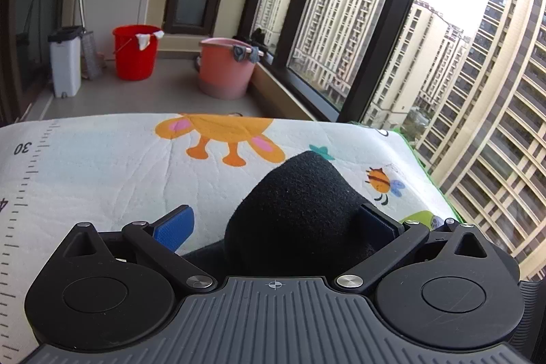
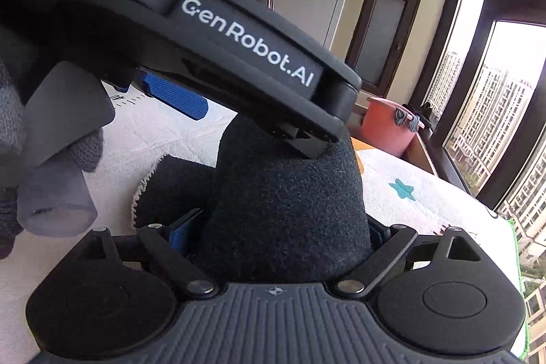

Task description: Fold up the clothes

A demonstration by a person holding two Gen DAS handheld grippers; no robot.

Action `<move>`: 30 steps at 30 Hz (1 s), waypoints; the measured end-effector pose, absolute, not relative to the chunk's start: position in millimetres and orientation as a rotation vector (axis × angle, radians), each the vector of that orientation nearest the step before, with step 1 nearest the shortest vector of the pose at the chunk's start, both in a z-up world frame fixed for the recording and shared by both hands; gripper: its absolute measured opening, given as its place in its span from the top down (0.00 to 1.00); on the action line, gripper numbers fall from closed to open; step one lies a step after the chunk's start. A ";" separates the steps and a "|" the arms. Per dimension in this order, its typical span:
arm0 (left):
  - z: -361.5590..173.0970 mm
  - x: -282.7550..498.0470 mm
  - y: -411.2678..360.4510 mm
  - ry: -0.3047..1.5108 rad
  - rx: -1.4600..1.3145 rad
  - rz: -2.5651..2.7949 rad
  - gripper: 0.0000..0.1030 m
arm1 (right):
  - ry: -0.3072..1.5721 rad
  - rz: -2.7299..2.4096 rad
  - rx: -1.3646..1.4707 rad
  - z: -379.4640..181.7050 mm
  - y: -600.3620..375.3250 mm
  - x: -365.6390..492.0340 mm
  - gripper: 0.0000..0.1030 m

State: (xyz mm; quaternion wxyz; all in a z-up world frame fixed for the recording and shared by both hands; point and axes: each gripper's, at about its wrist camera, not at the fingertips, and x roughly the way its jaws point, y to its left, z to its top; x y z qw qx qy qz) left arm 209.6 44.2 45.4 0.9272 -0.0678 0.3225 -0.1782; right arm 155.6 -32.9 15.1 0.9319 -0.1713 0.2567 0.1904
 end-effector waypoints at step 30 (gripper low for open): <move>27.1 203.4 148.0 0.691 -0.240 -0.106 0.00 | 0.588 0.686 0.193 37.9 -98.2 183.4 0.07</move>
